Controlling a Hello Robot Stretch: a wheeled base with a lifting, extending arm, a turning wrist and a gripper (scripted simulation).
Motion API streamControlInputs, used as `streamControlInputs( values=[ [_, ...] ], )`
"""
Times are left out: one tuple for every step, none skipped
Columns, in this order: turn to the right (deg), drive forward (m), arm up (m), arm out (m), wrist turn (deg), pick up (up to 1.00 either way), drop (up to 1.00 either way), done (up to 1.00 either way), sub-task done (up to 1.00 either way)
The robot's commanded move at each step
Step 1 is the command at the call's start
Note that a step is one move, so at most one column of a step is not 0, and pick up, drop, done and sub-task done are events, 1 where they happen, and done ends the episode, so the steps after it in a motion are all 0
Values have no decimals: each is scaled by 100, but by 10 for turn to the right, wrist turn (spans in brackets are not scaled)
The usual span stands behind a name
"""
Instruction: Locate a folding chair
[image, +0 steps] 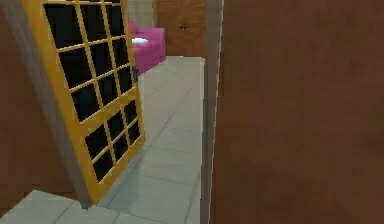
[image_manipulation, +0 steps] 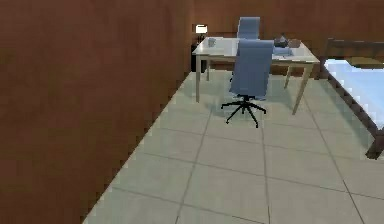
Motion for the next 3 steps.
streamControlInputs(
  values=[
    [450,0,0,0,0,0,0,0,0],
    [450,0,0,0,0,0,0,0,0],
    [120,0,0,0,0,0,0,0,0]
  ],
)
